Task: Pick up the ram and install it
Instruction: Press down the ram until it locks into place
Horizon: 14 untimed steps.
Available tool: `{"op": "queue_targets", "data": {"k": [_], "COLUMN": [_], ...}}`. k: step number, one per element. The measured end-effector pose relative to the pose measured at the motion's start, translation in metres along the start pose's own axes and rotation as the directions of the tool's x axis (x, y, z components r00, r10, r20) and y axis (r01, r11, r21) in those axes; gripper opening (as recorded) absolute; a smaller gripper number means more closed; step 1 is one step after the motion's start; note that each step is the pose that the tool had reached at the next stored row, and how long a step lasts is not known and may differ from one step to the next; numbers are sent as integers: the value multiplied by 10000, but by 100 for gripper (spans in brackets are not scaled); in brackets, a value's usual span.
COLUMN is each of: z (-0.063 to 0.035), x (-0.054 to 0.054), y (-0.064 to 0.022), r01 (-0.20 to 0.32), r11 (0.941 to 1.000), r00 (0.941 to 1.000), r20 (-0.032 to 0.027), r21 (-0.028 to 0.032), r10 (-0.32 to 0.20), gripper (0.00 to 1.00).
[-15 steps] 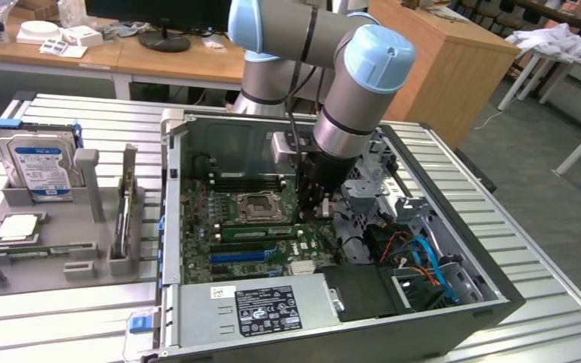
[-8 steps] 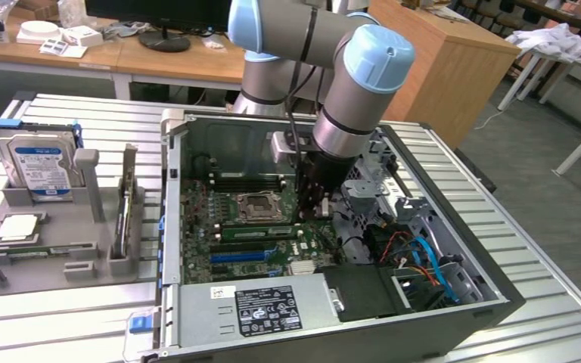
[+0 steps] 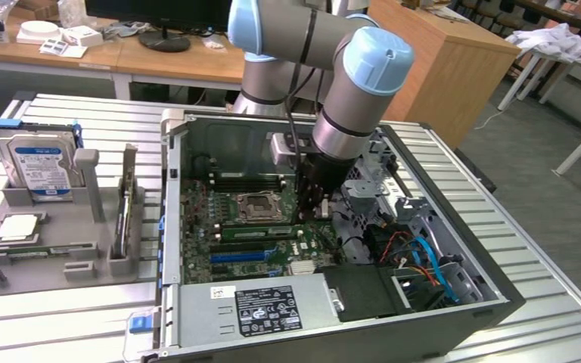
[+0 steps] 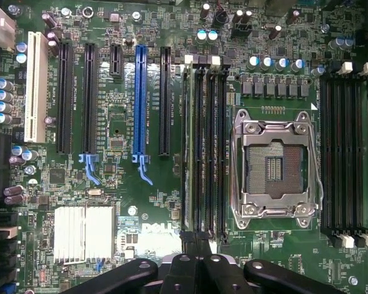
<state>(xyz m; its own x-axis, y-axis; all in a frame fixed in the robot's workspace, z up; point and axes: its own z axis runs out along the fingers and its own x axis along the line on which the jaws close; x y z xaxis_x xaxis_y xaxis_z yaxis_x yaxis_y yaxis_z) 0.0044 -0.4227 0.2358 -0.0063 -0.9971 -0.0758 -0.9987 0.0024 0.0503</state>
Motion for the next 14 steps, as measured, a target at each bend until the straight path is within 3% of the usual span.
{"op": "queue_targets", "data": {"k": [14], "z": [21], "x": [11], "y": [-1], "r01": [-1], "r11": [10000], "r00": [10000], "r20": [1], "r21": [0], "r10": [1], "gripper": [11]}}
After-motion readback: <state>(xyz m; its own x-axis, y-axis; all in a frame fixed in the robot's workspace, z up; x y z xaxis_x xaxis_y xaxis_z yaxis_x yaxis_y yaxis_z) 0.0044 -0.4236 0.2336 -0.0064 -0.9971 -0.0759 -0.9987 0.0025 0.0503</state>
